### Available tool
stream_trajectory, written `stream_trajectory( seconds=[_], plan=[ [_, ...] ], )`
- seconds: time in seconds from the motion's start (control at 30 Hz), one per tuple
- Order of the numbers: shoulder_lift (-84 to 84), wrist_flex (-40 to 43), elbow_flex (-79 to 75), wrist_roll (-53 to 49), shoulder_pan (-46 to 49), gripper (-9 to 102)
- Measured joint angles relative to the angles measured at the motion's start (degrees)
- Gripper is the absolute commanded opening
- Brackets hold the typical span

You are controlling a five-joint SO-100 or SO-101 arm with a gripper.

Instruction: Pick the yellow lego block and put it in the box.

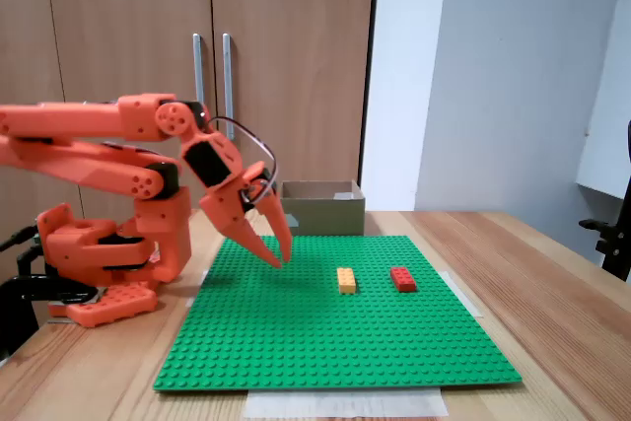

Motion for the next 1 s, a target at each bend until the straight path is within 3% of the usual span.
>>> stream_trajectory(
  seconds=[1.0],
  plan=[
    [-38.5, 12.0, -38.3, 3.5, -1.1, 27]
  ],
)
